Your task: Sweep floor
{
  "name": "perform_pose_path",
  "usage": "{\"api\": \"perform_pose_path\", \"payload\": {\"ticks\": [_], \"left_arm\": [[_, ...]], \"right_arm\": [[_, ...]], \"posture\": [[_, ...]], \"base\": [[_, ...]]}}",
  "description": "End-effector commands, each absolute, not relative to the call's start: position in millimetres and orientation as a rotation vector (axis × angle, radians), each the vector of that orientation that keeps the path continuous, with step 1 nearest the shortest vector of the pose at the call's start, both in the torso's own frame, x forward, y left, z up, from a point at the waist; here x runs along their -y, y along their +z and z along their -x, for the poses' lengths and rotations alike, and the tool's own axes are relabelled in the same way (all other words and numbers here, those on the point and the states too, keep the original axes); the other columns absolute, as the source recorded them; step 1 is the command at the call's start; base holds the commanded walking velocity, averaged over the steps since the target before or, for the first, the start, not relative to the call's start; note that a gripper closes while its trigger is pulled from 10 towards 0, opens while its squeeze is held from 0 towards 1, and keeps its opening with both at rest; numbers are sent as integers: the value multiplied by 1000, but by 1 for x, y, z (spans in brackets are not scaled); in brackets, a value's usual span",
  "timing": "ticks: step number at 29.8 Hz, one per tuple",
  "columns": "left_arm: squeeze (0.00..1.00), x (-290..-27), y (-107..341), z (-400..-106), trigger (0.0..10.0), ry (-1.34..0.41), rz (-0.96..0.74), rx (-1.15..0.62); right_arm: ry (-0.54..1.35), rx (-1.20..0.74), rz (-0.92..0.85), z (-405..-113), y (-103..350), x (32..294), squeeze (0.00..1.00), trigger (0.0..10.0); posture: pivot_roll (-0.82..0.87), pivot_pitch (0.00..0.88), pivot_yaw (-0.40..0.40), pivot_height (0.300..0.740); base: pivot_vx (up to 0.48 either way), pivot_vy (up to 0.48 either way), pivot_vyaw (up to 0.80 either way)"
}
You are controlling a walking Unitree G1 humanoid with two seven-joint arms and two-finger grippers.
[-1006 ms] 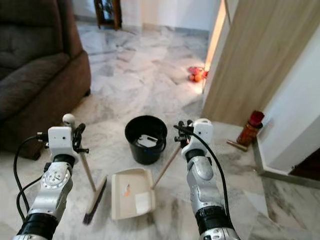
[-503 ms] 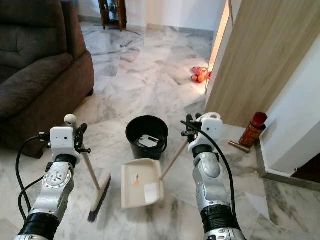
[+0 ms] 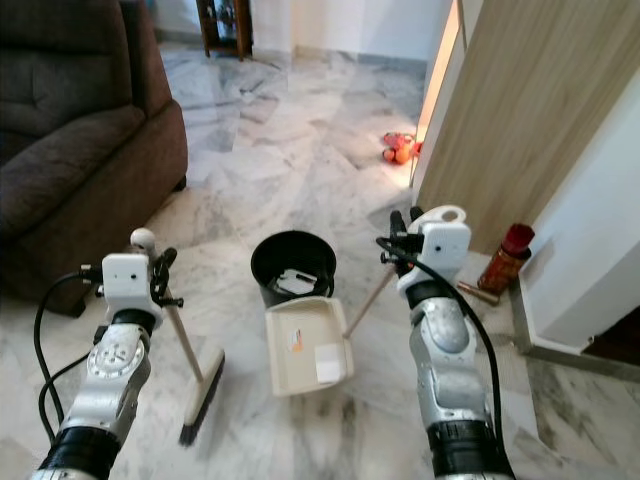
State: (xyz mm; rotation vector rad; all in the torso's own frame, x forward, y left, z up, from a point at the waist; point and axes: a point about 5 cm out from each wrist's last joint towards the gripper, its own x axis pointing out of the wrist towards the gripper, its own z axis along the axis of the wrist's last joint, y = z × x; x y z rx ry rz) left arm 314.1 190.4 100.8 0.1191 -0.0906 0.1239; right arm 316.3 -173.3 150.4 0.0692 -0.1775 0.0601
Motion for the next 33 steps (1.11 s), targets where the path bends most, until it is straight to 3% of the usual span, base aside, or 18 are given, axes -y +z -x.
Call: {"api": "perform_pose_path", "payload": {"ticks": [1, 16, 33], "left_arm": [[0, -189, 107, -317, 10000, 120, -125, 120], [0, -187, 111, -318, 10000, 98, -132, 144], [0, -194, 116, -316, 10000, 140, -129, 176]], "right_arm": [[49, 289, -107, -314, 181, 179, 0, 10000], [44, 465, -208, -317, 245, 175, 0, 10000], [67, 472, -243, -324, 252, 158, 0, 10000]], "posture": [[23, 32, -44, 740], [22, 48, -37, 740], [35, 29, -35, 740]], "base": [[0, 0, 0], [0, 0, 0], [77, 0, 0]]}}
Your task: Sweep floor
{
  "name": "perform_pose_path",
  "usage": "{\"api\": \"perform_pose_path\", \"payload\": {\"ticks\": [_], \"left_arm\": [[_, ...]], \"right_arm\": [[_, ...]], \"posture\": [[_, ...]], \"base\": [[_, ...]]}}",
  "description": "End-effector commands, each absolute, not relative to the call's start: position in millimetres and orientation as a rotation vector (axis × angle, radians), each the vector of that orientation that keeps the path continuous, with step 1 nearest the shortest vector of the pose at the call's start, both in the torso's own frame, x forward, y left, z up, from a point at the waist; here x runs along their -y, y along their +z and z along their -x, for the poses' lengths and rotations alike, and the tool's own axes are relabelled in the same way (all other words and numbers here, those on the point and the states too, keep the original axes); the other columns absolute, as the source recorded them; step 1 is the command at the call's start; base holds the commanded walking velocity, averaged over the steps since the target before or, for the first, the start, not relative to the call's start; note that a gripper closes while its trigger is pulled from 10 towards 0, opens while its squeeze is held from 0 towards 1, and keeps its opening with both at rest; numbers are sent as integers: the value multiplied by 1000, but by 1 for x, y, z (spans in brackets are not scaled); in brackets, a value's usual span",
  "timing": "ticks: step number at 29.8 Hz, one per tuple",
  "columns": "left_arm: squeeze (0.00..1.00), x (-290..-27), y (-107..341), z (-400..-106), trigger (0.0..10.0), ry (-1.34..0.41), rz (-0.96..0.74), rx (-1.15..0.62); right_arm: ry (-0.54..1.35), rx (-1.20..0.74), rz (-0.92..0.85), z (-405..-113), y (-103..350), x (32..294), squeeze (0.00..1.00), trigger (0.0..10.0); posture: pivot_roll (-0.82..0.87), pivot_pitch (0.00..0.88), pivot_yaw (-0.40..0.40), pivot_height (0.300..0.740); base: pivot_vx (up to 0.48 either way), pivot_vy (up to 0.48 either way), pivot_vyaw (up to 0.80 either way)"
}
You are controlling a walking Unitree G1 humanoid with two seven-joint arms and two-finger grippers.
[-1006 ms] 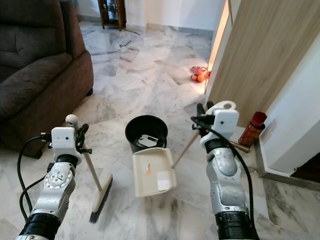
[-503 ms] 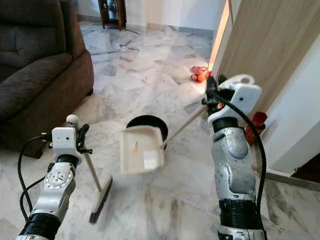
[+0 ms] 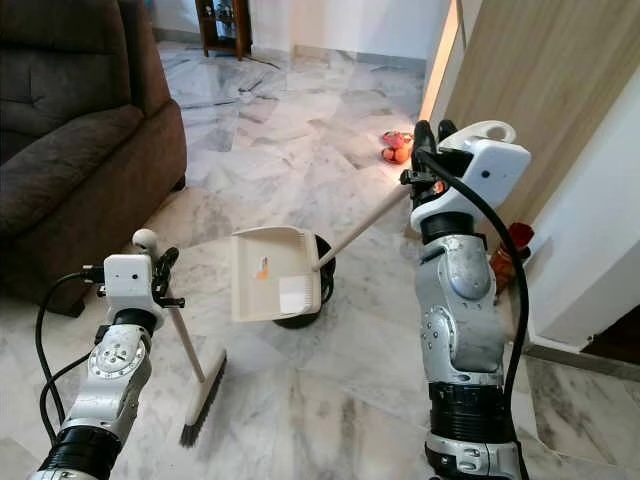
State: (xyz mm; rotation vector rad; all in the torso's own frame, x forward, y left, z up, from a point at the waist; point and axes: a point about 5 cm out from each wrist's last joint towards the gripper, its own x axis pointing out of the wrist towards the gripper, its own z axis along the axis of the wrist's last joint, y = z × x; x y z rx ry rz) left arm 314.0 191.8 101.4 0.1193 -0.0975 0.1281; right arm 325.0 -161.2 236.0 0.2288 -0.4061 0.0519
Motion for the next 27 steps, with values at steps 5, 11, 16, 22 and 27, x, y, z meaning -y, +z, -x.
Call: {"api": "perform_pose_path", "payload": {"ticks": [5, 11, 16, 22, 27], "left_arm": [[0, -195, 118, -317, 10000, 148, -132, 184], [0, -195, 118, -316, 10000, 150, -134, 187], [0, -195, 118, -316, 10000, 157, -135, 191], [0, -195, 118, -316, 10000, 161, -135, 193], [0, -195, 118, -316, 10000, 164, -134, 195]], "right_arm": [[59, 465, -246, -324, 249, 159, 0, 10000], [69, 465, -246, -324, 249, 157, 0, 10000], [81, 462, -246, -324, 248, 154, 0, 10000], [88, 459, -232, -324, 248, 153, 0, 10000], [103, 460, -225, -323, 248, 151, 0, 10000]], "posture": [[34, 24, -32, 740], [35, 21, -33, 740], [37, 21, -36, 740], [34, 24, -37, 740], [40, 27, -39, 740]], "base": [[267, 0, 0], [268, 0, 0], [281, 0, 0], [294, 0, 0], [295, 0, 0]]}}
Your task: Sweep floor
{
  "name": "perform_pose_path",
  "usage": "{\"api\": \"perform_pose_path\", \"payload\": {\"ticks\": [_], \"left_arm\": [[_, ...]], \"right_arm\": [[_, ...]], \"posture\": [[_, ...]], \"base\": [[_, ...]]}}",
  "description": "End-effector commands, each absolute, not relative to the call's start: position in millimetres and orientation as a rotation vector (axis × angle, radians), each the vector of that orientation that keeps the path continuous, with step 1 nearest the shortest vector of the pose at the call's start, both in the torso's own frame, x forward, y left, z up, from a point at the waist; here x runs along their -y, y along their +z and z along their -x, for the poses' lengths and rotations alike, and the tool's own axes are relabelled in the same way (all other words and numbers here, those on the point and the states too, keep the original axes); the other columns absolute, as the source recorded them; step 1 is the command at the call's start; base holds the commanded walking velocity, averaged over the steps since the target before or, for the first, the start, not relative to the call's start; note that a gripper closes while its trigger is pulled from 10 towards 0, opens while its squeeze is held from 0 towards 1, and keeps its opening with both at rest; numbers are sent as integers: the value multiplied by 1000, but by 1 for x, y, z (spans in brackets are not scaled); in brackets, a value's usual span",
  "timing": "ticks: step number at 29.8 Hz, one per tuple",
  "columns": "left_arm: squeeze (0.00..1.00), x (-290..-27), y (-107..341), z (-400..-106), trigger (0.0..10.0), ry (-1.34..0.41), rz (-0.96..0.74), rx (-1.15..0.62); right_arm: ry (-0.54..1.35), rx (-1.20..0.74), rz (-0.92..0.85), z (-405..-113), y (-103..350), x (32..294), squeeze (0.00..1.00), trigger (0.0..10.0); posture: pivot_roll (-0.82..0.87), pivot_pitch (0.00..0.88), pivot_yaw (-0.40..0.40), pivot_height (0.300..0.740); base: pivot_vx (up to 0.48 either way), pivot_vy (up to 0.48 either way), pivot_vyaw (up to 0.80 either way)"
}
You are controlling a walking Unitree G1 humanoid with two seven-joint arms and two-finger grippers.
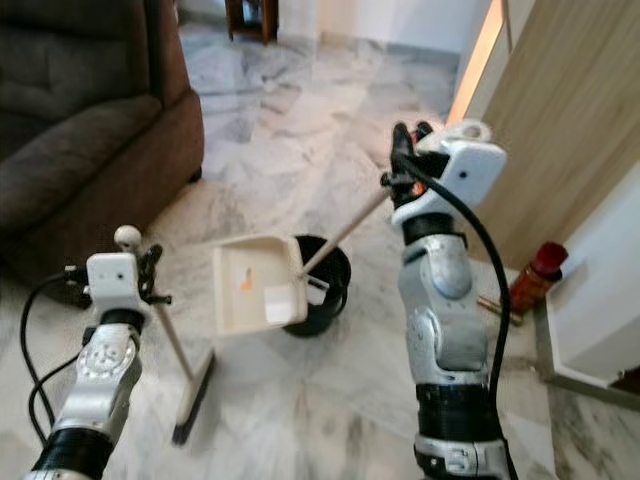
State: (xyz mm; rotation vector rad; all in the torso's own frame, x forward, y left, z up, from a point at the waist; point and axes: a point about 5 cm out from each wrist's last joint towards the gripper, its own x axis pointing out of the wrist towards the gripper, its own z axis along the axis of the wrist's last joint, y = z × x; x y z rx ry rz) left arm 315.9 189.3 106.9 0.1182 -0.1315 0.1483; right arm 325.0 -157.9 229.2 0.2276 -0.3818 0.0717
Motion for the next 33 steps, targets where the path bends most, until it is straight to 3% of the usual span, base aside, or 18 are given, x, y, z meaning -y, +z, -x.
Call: {"api": "perform_pose_path", "payload": {"ticks": [1, 26, 33], "left_arm": [[0, -195, 118, -316, 10000, 165, -134, 196], [0, -198, 120, -315, 10000, 175, -140, 203], [0, -202, 118, -313, 10000, 189, -142, 199]], "right_arm": [[106, 461, -227, -323, 248, 150, 0, 10000], [149, 491, -234, -322, 255, 143, 0, 10000], [148, 486, -244, -322, 254, 142, 0, 10000]], "posture": [[40, 27, -39, 740], [45, 35, -41, 740], [46, 37, -42, 740]], "base": [[292, 0, 0], [296, 0, 0], [304, 0, 502]]}}
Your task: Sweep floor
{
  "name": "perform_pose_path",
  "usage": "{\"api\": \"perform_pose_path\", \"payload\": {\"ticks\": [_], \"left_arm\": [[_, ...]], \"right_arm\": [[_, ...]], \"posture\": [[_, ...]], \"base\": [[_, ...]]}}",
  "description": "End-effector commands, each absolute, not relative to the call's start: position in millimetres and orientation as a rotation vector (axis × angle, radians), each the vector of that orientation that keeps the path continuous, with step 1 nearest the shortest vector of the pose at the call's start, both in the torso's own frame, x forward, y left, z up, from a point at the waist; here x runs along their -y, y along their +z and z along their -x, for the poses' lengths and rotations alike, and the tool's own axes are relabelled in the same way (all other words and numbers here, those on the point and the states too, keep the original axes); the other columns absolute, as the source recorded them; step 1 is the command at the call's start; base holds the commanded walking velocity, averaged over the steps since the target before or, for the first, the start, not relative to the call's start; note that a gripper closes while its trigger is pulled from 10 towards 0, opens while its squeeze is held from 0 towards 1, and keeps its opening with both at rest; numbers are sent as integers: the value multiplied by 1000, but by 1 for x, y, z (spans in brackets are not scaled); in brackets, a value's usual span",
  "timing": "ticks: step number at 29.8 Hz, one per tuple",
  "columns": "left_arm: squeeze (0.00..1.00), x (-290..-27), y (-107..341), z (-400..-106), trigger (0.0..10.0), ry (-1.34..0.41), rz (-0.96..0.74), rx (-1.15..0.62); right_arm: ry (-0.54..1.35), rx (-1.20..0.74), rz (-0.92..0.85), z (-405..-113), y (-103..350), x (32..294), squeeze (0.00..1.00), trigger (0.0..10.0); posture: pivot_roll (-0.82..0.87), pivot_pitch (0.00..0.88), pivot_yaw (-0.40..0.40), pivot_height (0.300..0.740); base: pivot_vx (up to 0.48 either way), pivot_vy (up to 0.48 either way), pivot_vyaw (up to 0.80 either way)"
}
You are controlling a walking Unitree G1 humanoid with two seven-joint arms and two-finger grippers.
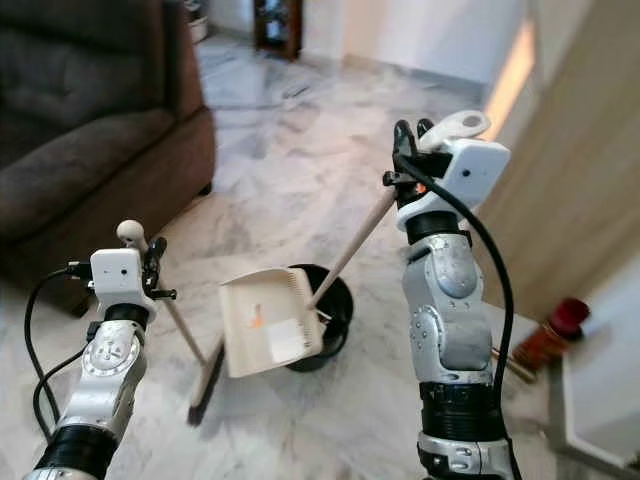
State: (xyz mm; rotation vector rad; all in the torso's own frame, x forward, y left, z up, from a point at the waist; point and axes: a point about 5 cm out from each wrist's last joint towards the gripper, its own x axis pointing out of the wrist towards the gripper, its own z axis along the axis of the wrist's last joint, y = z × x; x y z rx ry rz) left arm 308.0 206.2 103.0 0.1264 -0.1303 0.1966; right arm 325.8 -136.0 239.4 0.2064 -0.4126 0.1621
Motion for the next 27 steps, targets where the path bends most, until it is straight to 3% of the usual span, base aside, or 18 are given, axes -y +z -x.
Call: {"api": "perform_pose_path", "payload": {"ticks": [1, 27], "left_arm": [[0, -202, 119, -313, 10000, 188, -142, 201], [0, -197, 118, -314, 10000, 169, -138, 202]], "right_arm": [[147, 484, -246, -322, 254, 142, 0, 10000], [171, 488, -280, -320, 255, 132, 0, 10000]], "posture": [[46, 37, -42, 740], [46, 27, -35, 740]], "base": [[311, 0, 0], [315, 0, 0]]}}
